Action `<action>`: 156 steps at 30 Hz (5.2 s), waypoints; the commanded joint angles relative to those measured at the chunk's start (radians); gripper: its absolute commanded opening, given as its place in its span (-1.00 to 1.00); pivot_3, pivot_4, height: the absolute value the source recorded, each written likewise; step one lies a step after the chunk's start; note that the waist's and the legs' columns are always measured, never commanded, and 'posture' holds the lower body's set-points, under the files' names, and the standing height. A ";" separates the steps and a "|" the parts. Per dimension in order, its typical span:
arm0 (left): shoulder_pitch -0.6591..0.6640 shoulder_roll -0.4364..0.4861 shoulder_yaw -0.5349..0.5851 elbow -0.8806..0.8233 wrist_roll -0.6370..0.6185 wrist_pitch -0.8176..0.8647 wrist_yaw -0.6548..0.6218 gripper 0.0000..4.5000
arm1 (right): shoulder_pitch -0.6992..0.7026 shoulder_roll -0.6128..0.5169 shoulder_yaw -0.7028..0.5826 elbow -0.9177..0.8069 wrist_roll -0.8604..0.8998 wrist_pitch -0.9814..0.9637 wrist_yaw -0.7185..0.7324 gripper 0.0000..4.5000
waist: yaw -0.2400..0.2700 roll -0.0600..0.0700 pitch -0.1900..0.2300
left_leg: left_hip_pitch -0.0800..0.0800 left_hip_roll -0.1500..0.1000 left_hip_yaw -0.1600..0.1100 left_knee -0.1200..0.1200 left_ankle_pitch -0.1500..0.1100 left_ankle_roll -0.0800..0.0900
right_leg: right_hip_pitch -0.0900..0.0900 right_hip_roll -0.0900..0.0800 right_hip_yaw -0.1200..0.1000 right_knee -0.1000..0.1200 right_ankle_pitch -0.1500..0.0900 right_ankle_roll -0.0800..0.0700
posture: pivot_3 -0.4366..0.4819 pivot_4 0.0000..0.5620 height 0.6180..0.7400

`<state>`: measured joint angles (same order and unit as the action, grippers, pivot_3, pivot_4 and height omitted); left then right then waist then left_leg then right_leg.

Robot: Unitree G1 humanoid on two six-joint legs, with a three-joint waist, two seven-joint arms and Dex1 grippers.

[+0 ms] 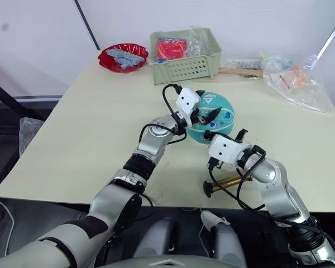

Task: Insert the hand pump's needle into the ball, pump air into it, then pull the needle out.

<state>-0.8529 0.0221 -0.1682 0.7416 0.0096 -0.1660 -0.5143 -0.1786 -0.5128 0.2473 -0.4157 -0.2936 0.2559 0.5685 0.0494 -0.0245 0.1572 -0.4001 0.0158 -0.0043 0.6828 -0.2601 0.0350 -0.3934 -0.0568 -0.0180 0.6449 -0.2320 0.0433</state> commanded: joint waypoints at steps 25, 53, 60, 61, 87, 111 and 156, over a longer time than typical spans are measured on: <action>0.052 -0.001 -0.019 0.178 0.036 0.051 0.034 1.00 | 0.146 -0.040 -0.129 -0.122 0.153 -0.202 0.020 -0.97 | -0.010 0.004 -0.009 | 0.010 -0.003 -0.011 -0.001 0.000 0.000 | 0.014 -0.010 -0.012 -0.004 -0.004 0.007 | -0.05 -0.47 0.96; 0.047 0.134 0.122 -0.390 -0.305 0.186 -0.368 1.00 | 0.210 -0.017 -0.402 -0.005 0.261 -0.304 -0.113 -0.97 | -0.027 0.014 0.006 | -0.016 -0.008 -0.006 -0.009 0.001 0.000 | -0.014 -0.007 -0.006 -0.004 0.000 0.007 | -0.05 -0.47 0.96; 0.159 0.296 0.139 -0.595 -0.418 0.307 -0.546 1.00 | 0.200 -0.025 -0.428 0.008 0.266 -0.314 -0.127 -0.97 | -0.042 0.015 0.008 | -0.014 -0.008 -0.004 -0.011 0.001 0.000 | -0.015 -0.007 -0.003 -0.003 0.000 0.008 | -0.05 -0.47 0.96; 0.198 0.338 0.150 -0.636 -0.449 0.332 -0.588 1.00 | 0.200 -0.027 -0.430 0.012 0.266 -0.317 -0.125 -0.97 | -0.043 0.015 0.008 | -0.014 -0.008 -0.004 -0.011 0.001 0.000 | -0.016 -0.007 -0.002 -0.003 0.000 0.008 | -0.05 -0.47 0.96; 0.693 0.651 0.291 -0.875 -0.605 0.348 -0.836 1.00 | 0.026 -0.008 -0.537 0.196 0.414 -0.231 -0.176 -0.97 | -0.038 0.016 0.009 | -0.012 -0.005 0.003 -0.011 0.001 0.000 | -0.018 -0.005 0.005 -0.001 0.000 0.007 | -0.05 -0.47 0.96; 0.737 0.647 0.302 -0.853 -0.598 0.286 -0.820 1.00 | -0.146 0.121 -0.622 0.300 0.561 -0.063 -0.393 -0.97 | -0.041 0.017 0.009 | -0.012 -0.005 0.004 -0.011 0.001 0.000 | -0.019 -0.005 0.006 0.002 0.001 0.007 | -0.05 -0.47 0.96; 0.710 0.630 0.289 -0.768 -0.570 0.243 -0.853 1.00 | 0.574 -0.114 -0.809 -0.031 0.845 0.087 0.129 0.99 | -0.049 0.014 0.008 | 0.003 0.006 0.024 -0.011 0.000 0.001 | -0.017 0.003 0.025 0.011 -0.002 0.003 | -0.05 -0.47 0.96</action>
<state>-0.1425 0.6502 0.1068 -0.0206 -0.5530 0.0932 -1.3691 0.3900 -0.6319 -0.5306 -0.4397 0.5495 0.3955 0.6810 0.0001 -0.0108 0.1655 -0.3971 0.0222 0.0195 0.6722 -0.2596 0.0356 -0.4110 -0.0538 0.0067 0.6556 -0.2343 0.0466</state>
